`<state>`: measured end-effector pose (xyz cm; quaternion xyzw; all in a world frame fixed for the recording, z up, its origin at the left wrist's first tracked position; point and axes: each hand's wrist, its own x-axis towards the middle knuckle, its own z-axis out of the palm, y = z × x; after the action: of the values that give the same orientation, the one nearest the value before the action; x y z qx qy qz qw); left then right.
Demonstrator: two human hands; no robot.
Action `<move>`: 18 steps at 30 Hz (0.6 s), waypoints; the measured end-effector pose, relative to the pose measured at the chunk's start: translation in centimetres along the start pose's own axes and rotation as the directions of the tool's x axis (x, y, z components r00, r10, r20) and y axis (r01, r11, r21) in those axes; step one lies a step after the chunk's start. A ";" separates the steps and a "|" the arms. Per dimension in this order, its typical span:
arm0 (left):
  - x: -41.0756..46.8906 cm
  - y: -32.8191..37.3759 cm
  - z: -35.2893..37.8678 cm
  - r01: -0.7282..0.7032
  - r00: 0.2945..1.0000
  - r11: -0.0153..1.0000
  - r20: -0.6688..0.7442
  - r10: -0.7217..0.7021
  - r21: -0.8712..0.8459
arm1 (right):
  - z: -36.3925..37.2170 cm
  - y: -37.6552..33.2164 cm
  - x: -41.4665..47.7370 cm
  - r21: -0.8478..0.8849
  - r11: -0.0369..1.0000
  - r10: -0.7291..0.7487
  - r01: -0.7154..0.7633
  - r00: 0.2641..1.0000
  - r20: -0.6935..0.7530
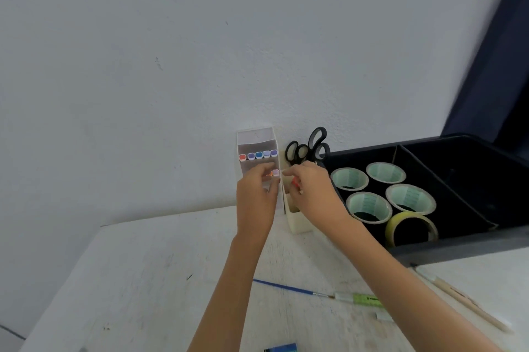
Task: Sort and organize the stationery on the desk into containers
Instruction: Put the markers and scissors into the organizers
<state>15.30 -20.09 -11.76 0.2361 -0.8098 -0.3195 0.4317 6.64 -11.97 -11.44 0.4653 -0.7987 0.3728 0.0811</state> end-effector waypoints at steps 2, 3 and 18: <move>-2.0 1.5 -0.1 0.042 0.999 0.997 0.004 -0.041 -0.068 | -1.3 0.1 -2.2 0.104 0.995 0.020 -0.016 0.999 -0.037; -3.0 2.2 -0.1 0.067 0.998 0.993 0.015 -0.066 -0.101 | -2.0 0.2 -3.4 0.146 0.989 0.037 -0.030 0.998 -0.048; -15.9 4.6 5.5 0.318 0.913 0.941 0.304 -0.272 -0.114 | -8.5 9.4 -18.2 0.079 0.883 0.449 -0.462 0.882 0.142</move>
<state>18.35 -4.78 -19.52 0.2720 -0.7898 -0.4760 0.2752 7.30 8.93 -18.98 0.2896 -0.8672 0.3967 -0.0825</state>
